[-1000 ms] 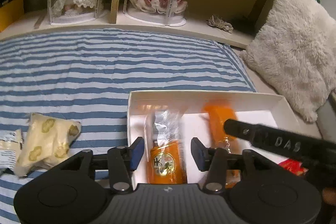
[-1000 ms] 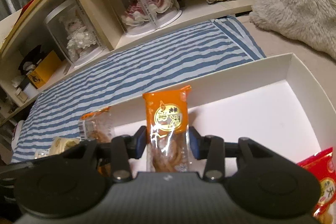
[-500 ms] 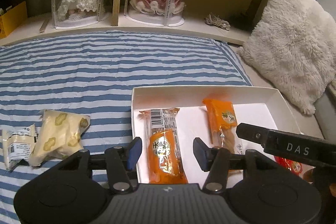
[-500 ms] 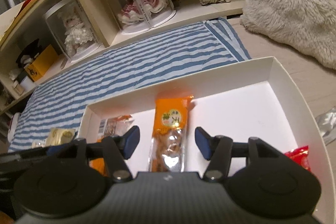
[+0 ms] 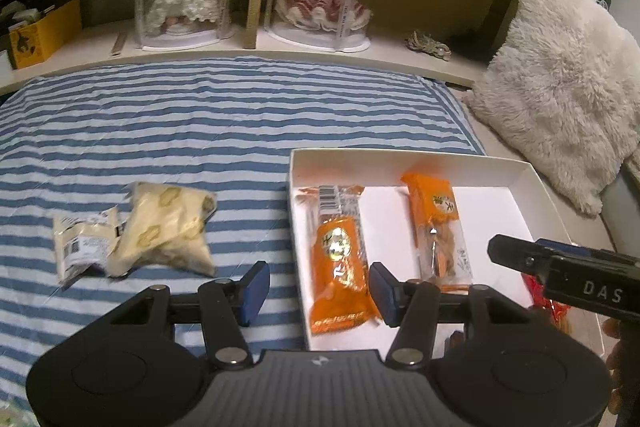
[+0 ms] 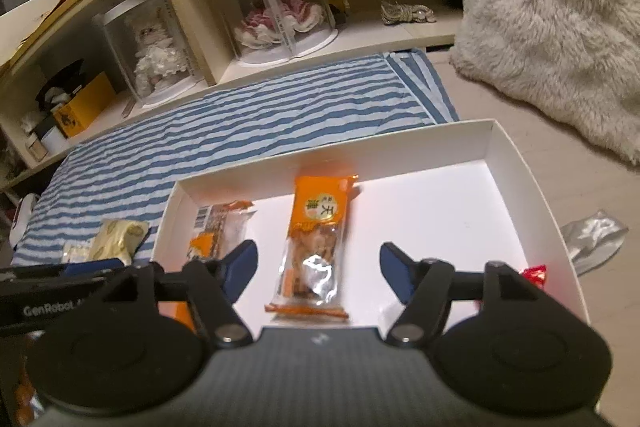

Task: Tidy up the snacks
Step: 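Withdraw both tools from the tray toward the remaining snacks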

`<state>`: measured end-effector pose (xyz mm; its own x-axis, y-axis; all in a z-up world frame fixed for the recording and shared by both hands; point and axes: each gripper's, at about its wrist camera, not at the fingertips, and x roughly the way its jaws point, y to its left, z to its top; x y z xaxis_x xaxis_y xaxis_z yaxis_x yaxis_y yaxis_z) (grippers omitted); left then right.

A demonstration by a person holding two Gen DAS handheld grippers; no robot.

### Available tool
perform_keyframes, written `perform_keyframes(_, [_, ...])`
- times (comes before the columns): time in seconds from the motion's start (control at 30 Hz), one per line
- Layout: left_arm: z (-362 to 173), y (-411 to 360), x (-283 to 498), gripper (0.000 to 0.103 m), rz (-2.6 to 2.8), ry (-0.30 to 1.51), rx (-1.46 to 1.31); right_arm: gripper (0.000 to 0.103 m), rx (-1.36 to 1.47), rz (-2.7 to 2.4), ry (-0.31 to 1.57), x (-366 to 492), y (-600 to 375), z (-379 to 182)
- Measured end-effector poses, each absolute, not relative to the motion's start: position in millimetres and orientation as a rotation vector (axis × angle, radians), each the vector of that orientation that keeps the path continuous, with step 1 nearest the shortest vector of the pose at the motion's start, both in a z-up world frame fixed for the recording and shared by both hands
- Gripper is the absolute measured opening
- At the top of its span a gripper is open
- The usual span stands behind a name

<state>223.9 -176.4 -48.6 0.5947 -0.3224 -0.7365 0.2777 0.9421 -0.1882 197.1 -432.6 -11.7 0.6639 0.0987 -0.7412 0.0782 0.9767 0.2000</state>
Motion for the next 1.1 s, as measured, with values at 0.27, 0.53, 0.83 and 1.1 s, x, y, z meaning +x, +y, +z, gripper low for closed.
perform_keyframes(0.27, [-37.0,-153.8,204.9,0.068,-0.327,0.843,-0.047,0.084,0.141,0.020,0.839,172.1,-417.0,4.9])
perform_keyframes(0.53, [-29.3,-128.9,189.6,0.091,-0.291,0.831,-0.037,0.091,0.046,0.013,0.836,152.4,-398.0,17.8])
perform_keyframes(0.83, [-19.3,-89.5,173.9,0.103,-0.222,0.797,-0.069,0.102,-0.001,0.013,0.802,140.4,-383.6,27.6])
perform_keyframes(1.1, [-14.8,-39.3,163.1,0.103,-0.142,0.803,-0.057,0.102,0.010,0.015,0.781,139.4,-371.4,24.1])
